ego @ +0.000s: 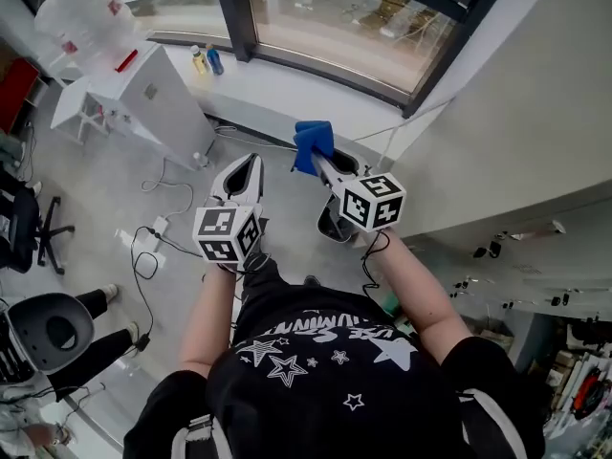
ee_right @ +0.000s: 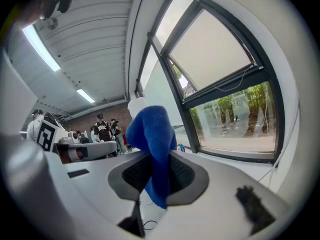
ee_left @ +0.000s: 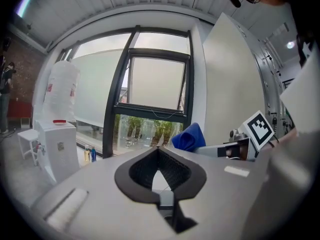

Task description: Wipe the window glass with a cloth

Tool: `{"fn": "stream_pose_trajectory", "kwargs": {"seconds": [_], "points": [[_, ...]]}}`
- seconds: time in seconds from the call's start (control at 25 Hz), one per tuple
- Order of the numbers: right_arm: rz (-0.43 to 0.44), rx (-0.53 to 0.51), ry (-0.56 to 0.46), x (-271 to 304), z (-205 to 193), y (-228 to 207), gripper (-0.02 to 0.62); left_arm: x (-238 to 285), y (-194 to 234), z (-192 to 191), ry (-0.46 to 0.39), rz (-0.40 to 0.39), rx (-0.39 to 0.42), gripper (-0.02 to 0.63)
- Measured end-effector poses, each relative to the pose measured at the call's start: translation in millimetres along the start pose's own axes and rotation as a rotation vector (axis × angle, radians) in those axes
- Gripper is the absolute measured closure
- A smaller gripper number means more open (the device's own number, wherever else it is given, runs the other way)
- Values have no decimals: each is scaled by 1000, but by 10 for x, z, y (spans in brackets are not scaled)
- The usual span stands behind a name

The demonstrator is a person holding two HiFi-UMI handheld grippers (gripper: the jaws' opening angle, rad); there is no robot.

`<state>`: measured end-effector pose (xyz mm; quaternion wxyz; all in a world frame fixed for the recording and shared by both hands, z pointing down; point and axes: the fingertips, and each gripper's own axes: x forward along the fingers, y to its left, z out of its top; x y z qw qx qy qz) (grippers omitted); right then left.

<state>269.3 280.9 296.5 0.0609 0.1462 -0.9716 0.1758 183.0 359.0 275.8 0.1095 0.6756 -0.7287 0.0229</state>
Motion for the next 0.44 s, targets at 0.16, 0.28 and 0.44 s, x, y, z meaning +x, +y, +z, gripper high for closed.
{"fn": "stream_pose_trajectory", "kwargs": {"seconds": [0.16, 0.28, 0.44], "points": [[17, 7, 0, -112, -20, 48, 518, -106, -151, 8, -3, 6, 6, 597], [22, 8, -14, -161, -37, 72, 518, -139, -245, 7, -14, -1, 12, 598], [36, 14, -33, -254, -83, 77, 518, -157, -370, -30, -29, -8, 28, 598]]}}
